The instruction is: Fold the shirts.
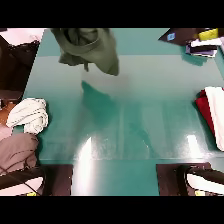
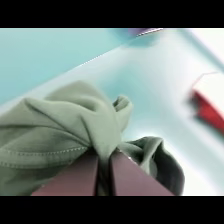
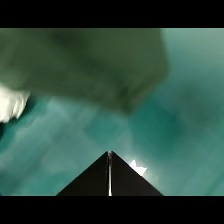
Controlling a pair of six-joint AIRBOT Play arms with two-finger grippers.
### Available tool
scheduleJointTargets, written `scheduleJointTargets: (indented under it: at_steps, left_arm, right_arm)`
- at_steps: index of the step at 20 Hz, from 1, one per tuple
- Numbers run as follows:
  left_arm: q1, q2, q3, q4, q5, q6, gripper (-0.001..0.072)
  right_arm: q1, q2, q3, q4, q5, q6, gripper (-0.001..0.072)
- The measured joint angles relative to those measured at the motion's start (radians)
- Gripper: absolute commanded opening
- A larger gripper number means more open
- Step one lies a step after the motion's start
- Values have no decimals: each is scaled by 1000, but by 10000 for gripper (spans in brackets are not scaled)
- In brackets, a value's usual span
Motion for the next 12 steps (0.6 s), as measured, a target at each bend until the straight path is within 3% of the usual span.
scheduleJointTargets:
  at_steps: [5,10,11,12]
  left_arm:
    - [-176,52,43,-56,-17,62,25]
    - [-246,16,-25,13,-149,74,40]
    - [-251,9,-73,45,-164,72,261]
    - [-253,5,-125,71,-163,64,539]
  right_arm:
    - [-23,88,0,-5,-28,0,18]
    - [-27,132,0,-6,-36,1,18]
    - [-27,135,0,-7,-37,2,18]
    - [-27,138,0,-7,-37,3,18]
